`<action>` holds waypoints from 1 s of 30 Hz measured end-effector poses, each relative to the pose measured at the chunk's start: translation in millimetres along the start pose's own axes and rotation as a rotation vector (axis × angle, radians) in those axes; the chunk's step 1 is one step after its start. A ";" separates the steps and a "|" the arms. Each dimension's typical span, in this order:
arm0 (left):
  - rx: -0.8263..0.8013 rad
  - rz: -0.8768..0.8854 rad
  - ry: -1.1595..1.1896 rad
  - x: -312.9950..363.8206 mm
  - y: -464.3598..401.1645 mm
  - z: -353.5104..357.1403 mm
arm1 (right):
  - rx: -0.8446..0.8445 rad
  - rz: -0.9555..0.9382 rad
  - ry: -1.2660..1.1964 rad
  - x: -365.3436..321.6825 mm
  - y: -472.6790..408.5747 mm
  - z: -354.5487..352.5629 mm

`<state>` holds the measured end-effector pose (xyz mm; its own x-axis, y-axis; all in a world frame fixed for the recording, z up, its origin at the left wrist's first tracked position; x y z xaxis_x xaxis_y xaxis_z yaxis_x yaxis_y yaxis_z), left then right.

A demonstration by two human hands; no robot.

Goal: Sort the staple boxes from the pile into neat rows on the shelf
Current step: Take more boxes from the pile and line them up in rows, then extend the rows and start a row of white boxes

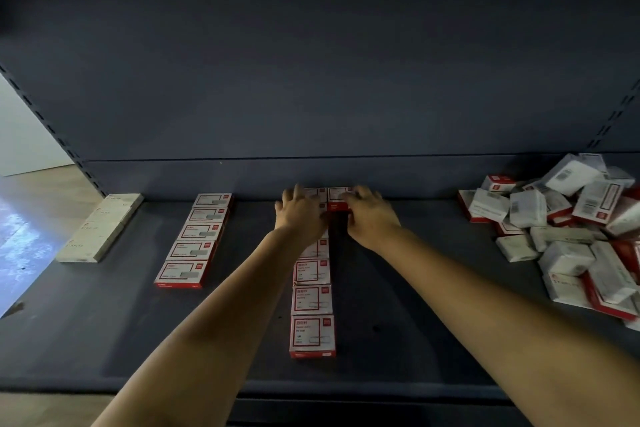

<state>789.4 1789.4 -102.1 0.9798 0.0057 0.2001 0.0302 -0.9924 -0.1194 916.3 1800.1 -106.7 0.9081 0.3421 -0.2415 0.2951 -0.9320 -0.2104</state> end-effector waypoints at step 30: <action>0.031 0.410 0.148 206.2 93.3 29.4 | 0.499 0.016 0.078 162.7 153.0 -103.7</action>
<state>1000.0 1701.6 -100.6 0.8731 -0.4077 0.2674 -0.3471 -0.9048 -0.2466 1140.1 1700.7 -80.0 0.9366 0.3002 -0.1808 0.1202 -0.7597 -0.6390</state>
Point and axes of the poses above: each hand's wrist, its own y-axis away from the middle knuckle, its own z-axis out of the palm, x = y × z, the point moved 4 cm from there along -y, towards the middle knuckle, and after that the axes turned 9 degrees about x, right-handed, at the moved point
